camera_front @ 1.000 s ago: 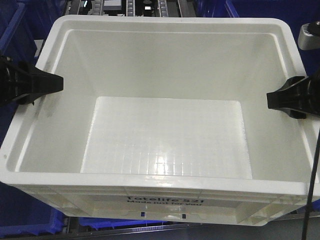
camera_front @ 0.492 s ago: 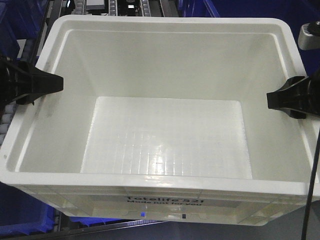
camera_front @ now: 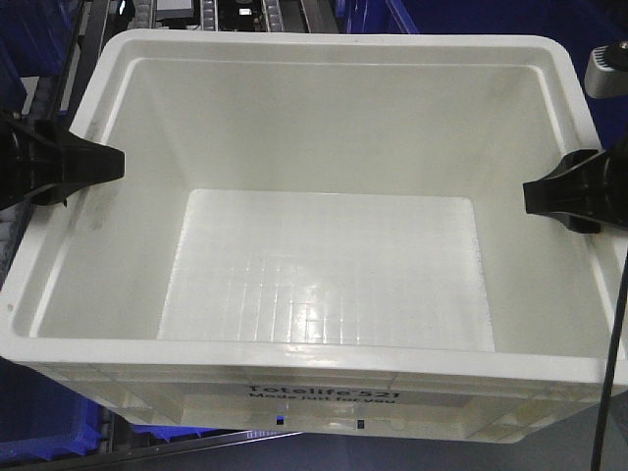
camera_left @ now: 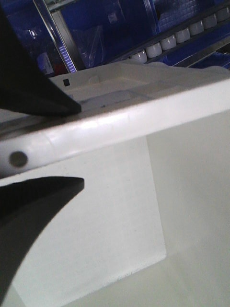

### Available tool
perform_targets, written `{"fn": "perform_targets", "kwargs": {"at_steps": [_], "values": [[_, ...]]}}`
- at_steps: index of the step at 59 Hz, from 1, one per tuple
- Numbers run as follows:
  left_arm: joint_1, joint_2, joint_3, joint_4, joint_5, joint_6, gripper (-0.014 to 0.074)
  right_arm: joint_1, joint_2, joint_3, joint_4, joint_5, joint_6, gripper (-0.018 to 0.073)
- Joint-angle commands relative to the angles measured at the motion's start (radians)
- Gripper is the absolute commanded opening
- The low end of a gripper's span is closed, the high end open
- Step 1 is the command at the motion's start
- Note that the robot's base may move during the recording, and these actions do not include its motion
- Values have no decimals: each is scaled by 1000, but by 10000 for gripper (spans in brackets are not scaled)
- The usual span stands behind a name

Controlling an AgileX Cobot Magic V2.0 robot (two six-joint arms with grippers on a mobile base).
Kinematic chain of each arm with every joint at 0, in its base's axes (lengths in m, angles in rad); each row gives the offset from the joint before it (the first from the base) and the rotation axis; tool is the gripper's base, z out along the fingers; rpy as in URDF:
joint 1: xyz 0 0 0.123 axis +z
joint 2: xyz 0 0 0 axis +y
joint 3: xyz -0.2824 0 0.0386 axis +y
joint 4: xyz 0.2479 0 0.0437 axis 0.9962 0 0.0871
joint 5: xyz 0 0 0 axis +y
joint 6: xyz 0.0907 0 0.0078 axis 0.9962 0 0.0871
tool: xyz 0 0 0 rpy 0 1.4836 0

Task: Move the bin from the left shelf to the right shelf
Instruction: 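Hold the crate with both grippers while the base backs away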

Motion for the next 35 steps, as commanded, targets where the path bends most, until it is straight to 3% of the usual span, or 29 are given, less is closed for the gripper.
{"fn": "perform_targets", "kwargs": {"at_steps": [1,35], "values": [[-18,-39,-40,-125,-13,51,-6,0,-22,-46,26,-131,3,-5],[-18,-39,-40,-125,-13,51,-6,0,-22,-46,26,-131,3,-5]]}}
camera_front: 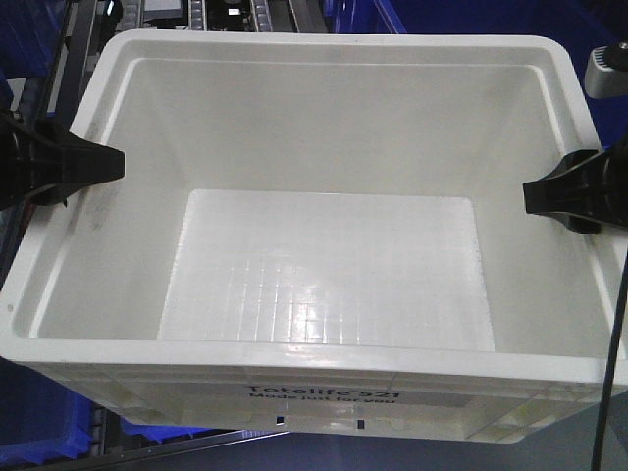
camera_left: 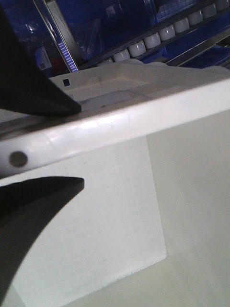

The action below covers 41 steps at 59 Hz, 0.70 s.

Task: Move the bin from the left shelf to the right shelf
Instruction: 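Hold the crate with both grippers while the base backs away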

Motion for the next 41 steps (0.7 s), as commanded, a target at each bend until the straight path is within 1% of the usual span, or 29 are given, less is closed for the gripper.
{"fn": "perform_targets", "kwargs": {"at_steps": [1,41], "values": [[-18,-39,-40,-125,-13,51,-6,0,-22,-46,26,-131,3,-5],[-18,-39,-40,-125,-13,51,-6,0,-22,-46,26,-131,3,-5]]}}
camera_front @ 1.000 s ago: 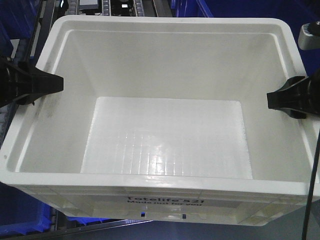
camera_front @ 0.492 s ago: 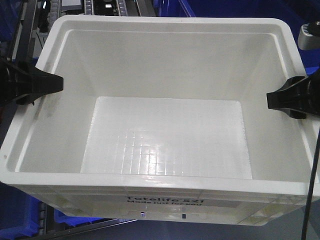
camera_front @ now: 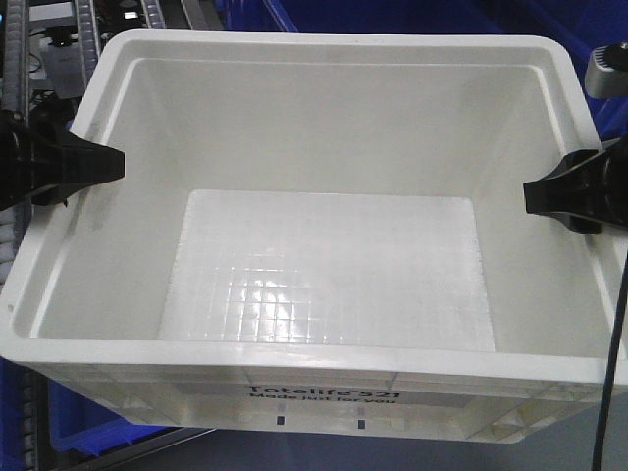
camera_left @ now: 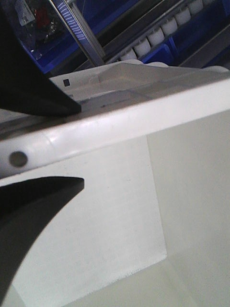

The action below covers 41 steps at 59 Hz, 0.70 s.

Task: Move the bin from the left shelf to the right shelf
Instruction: 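Hold the crate with both grippers while the base backs away, then hold the crate with both grippers while the base turns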

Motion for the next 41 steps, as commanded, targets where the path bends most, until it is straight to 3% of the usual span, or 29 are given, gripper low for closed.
{"fn": "perform_targets", "kwargs": {"at_steps": [1,41], "values": [[-18,-39,-40,-125,-13,51,-6,0,-22,-46,27,-131,3,-5],[-18,-39,-40,-125,-13,51,-6,0,-22,-46,27,-122,3,-5]]}}
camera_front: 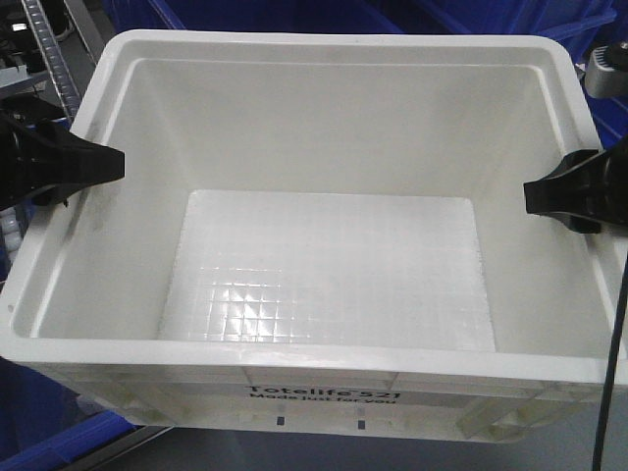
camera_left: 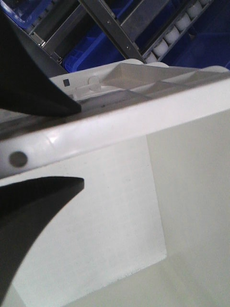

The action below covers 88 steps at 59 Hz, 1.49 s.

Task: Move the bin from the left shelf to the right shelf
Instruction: 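Hold the crate with both grippers while the base turns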

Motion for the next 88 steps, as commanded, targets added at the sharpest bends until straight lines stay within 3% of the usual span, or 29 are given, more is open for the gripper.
{"fn": "perform_targets", "kwargs": {"at_steps": [1,88], "values": [[-18,-39,-40,-125,-13,51,-6,0,-22,-46,27,-120,3,-5],[-18,-39,-40,-125,-13,51,-6,0,-22,-46,27,-117,3,-5]]}}
